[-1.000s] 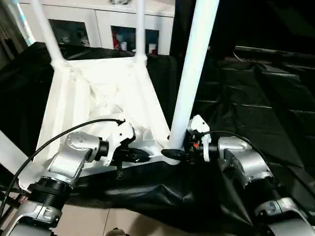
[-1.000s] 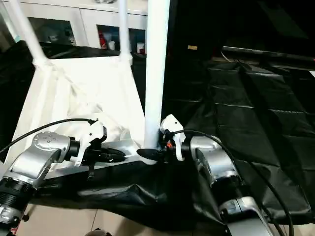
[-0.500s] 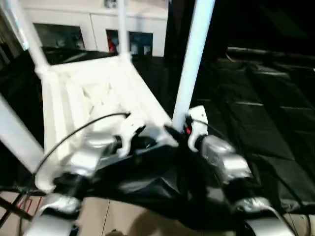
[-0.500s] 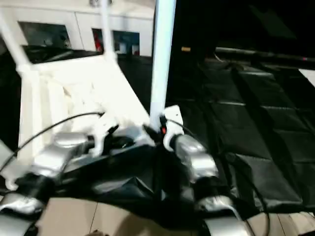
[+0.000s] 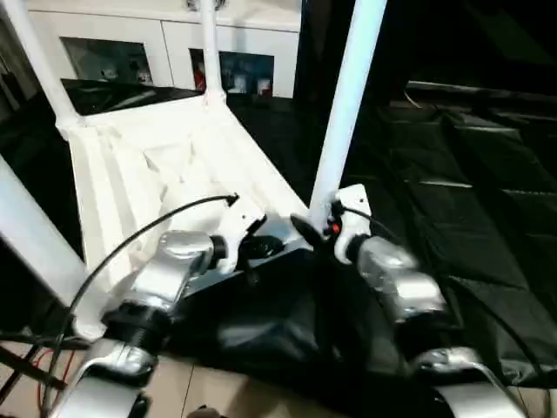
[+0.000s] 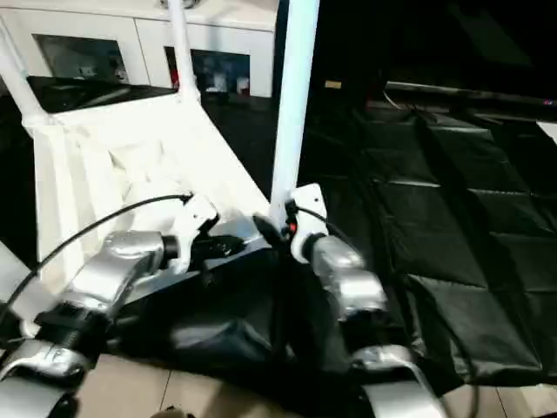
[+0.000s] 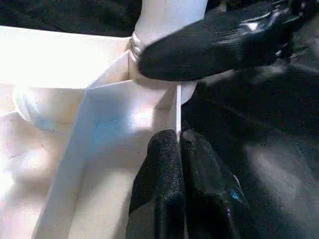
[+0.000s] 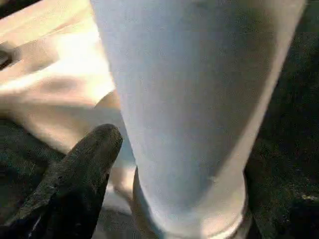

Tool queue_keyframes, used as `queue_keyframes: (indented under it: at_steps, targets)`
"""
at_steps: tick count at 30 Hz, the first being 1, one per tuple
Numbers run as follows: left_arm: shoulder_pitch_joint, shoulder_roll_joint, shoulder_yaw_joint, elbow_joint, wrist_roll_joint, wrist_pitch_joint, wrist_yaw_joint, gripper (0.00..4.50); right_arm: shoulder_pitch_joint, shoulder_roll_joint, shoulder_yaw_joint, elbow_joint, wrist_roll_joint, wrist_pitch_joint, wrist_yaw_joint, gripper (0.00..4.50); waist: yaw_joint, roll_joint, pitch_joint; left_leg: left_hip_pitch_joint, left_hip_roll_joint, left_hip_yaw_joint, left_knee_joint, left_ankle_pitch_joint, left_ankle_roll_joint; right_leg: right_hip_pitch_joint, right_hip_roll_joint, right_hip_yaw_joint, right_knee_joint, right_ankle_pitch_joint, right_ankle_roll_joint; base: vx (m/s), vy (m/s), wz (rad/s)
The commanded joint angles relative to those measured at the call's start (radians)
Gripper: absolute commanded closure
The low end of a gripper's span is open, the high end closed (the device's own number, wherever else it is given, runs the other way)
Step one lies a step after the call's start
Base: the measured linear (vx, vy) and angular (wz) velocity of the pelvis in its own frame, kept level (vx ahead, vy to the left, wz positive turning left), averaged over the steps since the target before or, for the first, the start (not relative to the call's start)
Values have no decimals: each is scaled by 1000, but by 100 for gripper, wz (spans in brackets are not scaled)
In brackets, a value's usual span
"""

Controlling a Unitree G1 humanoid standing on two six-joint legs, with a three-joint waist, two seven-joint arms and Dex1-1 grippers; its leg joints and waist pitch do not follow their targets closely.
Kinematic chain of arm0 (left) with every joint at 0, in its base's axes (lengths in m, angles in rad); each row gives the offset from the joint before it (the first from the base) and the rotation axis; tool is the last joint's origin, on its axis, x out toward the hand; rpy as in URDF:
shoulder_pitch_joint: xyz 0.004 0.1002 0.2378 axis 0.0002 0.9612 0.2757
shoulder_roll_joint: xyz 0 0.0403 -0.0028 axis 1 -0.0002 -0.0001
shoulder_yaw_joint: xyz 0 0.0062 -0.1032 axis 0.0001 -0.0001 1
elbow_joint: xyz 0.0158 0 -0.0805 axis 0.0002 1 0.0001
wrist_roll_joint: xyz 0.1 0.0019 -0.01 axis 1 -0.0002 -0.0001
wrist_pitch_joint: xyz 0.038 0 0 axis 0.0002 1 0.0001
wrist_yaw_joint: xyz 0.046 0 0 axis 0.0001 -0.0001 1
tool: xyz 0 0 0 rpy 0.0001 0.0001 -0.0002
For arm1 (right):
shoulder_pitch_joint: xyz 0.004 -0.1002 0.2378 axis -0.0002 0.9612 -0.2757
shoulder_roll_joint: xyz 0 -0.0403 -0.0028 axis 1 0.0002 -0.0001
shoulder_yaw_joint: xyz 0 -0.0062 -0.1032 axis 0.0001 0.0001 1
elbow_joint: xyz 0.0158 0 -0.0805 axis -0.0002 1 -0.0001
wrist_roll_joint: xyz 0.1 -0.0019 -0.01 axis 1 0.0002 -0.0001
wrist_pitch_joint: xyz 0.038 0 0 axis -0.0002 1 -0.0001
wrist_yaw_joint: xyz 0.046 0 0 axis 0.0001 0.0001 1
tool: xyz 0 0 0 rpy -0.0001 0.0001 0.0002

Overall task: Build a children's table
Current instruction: Rotate leg to tighten

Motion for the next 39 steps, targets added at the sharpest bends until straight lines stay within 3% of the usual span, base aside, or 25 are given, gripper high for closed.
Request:
queue_keyframes:
  at_steps: [1, 7, 12, 26, 31, 34, 37, 38, 39]
  targets:
    - [-12, -28, -32, -42, -43, -38, -21, 450, 12, 30, 153, -42, 34, 30, 198, 70, 0, 3, -54, 4, 45, -12, -64, -205, 28, 40, -88, 55, -76, -184, -185, 0, 0, 0]
    - [12, 16, -43, -68, -57, -51, -101, 450, 25, -56, 193, -84, 40, 53, 354, 70, 3, -3, -55, 6, 45, -9, -60, -185, 42, 40, -87, 55, -72, -162, -200, 0, 0, 0]
    - [32, 45, -53, -105, -79, -44, -182, 450, 36, -95, 219, -111, 34, 56, 444, 70, 7, -1, -56, 6, 47, -9, -59, -179, 46, 42, -87, 52, -69, -153, -208, 0, 0, 0]
    - [48, 65, -55, -123, -81, -35, -227, 450, 69, -121, 242, -184, 65, 132, 544, 182, 24, -2, -56, 8, 47, -8, -58, -177, 37, 39, -86, 53, -70, -165, -199, 0, 0, 0]
    - [14, 18, -21, -73, -56, -33, -99, 450, 62, -53, 187, -126, 37, 115, 367, 190, 23, -4, -54, 8, 45, -8, -59, -188, 33, 39, -88, 53, -73, -193, -195, 0, 0, 0]
    - [-11, -14, -10, -42, -30, -29, -15, 450, 39, 12, 139, -54, 8, 106, 189, 192, 14, -4, -48, 14, 42, -12, -64, -258, -2, 33, -93, 53, -90, -352, -163, 0, 0, 0]
    - [-37, -54, 7, -12, -7, -12, 86, 450, 14, 81, 77, -1, 14, 111, 27, 193, 1, -3, -47, 15, 43, -18, -70, -287, -23, 29, -94, 53, -95, -408, -141, 0, 0, 0]
    - [-61, -90, 25, 15, 2, 3, 166, 450, -16, 135, 25, 41, 27, 122, -102, 194, -2, 0, -48, 16, 43, -18, -69, -292, -26, 28, -94, 53, -97, -412, -136, 0, 0, 0]
    - [-64, -95, 27, 18, 4, 4, 176, 450, -19, 141, 22, 46, 26, 120, -118, 194, -7, 0, -46, 16, 41, -19, -70, -303, -30, 25, -93, 53, -99, -425, -134, 0, 0, 0]
